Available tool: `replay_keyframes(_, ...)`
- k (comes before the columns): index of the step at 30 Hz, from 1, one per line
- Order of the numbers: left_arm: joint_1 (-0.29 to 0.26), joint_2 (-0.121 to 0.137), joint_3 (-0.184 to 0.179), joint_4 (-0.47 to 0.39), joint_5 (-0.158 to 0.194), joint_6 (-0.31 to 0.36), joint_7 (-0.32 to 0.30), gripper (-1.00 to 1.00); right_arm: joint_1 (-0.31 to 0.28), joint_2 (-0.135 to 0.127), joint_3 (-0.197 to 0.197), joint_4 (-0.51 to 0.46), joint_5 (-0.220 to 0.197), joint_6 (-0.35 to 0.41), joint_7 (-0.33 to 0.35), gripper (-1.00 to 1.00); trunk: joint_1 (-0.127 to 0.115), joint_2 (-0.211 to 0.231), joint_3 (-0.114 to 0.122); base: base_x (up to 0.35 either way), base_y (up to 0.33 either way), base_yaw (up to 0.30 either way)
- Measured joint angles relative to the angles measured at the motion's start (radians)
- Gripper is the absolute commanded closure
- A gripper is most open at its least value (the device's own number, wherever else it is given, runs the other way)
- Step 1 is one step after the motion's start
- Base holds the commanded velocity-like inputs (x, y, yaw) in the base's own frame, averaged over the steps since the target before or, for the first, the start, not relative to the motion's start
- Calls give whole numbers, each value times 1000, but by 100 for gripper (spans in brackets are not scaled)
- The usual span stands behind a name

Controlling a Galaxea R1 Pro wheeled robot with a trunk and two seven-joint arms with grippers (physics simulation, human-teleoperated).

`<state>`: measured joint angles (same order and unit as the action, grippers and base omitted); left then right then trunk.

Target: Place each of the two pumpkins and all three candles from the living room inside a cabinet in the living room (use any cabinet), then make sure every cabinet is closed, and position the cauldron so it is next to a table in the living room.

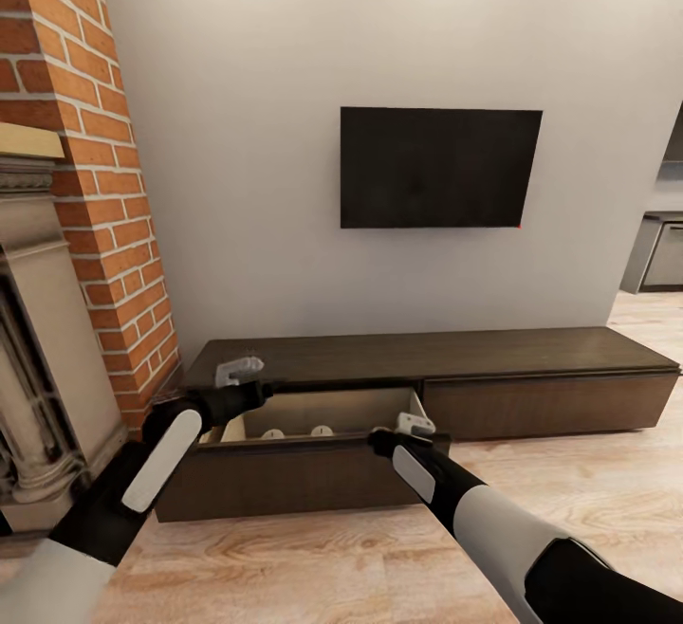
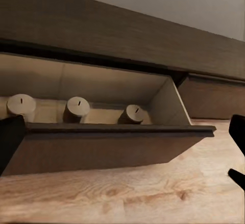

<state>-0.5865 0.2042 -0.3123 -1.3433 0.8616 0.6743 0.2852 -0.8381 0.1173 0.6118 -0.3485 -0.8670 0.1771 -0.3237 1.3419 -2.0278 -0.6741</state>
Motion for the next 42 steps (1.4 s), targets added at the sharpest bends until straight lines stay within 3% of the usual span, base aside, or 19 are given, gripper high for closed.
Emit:
replay_keyframes(4, 0, -7, -60, 113, -19, -103, -4, -100, 0, -1, 1, 0, 18, -15, -8, -100, 15, -28, -12, 0, 0, 0)
replay_keyframes(8, 0, -10, -75, 152, -29, -131, -5, -100, 0, -2, -2, 1, 69, -57, -10, -100, 31, -56, -25, 0, 0, 0)
replay_keyframes(12, 0, -14, -101, 195, -43, -185, -3, -100, 6, -1, -2, -5, 83, -88, -5, -100, 46, -84, -38, 0, 0, 0)
replay_keyframes(14, 0, -31, -162, 256, -45, -245, 4, -100, 16, -1, -2, -8, 85, -111, -2, -100, 54, -98, -44, 0, 0, 0)
replay_keyframes(18, 0, -49, -247, 386, -45, -340, 6, -100, 83, 0, -1, -8, 88, -169, 0, -100, 69, -126, -57, 0, 0, 0)
replay_keyframes(21, 0, -83, -301, 514, -46, -448, 0, -100, 142, 3, -1, -10, 99, -221, 0, -100, 80, -147, -66, 0, 0, 0)
replay_keyframes(25, 0, -118, -354, 604, -43, -534, -2, -100, 209, 5, 0, -9, 128, -256, 5, -100, 96, -175, -78, 0, 0, 0)
replay_keyframes(27, 0, -137, -376, 664, -41, -584, -2, -100, 254, 7, 0, -6, 153, -308, 14, -100, 103, -189, -85, 0, 0, 0)
replay_keyframes(32, 0, -161, -392, 779, -43, -659, -5, -100, 285, 0, 1, 0, 178, -358, 19, -100, 123, -224, -100, 0, 0, 0)
replay_keyframes(42, 0, -153, -418, 793, -48, -665, -4, -100, 287, -2, 1, 0, 181, -363, 20, -100, 161, -294, -132, 0, 0, 0)
